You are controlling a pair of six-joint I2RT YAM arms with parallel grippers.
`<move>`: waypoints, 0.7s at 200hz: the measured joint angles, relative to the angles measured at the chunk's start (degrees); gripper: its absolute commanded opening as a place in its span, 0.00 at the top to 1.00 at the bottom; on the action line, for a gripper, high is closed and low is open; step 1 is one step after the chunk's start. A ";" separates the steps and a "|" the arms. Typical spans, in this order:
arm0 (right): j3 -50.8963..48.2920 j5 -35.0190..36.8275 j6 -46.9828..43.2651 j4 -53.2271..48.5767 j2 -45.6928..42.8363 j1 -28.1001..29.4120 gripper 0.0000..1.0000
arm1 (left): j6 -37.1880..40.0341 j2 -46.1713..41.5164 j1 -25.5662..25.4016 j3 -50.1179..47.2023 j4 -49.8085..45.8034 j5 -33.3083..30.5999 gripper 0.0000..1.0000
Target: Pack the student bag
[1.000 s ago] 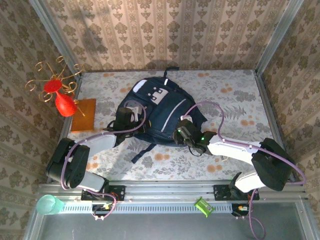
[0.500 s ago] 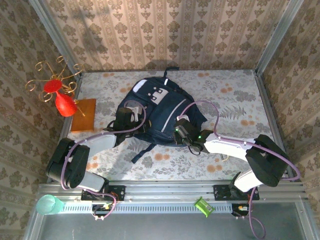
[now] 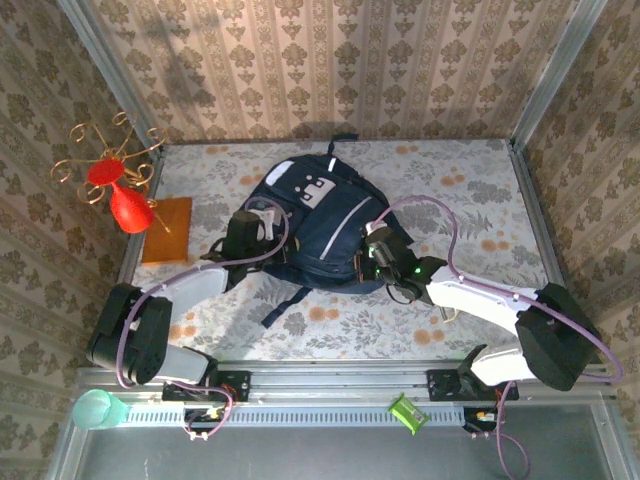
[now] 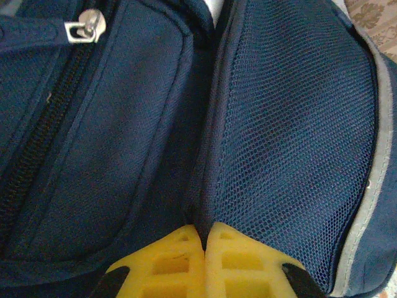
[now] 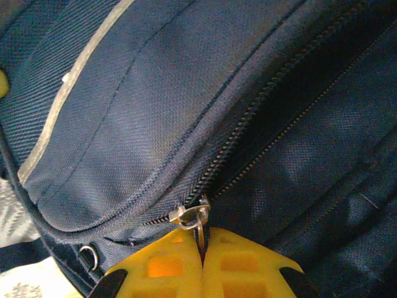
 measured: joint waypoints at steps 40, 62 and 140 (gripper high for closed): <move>-0.15 -6.56 -0.44 1.20 -0.50 -1.18 1.00 | 3.87 -0.70 1.81 2.45 -5.38 -3.45 0.55; -0.22 -8.92 -0.90 1.27 -1.33 -1.99 1.00 | 6.82 -5.40 2.21 2.21 -7.58 -9.35 0.43; 1.79 -17.70 -0.85 -0.66 -1.55 -2.25 1.00 | 43.19 -17.77 -18.80 -5.35 0.79 -13.40 0.31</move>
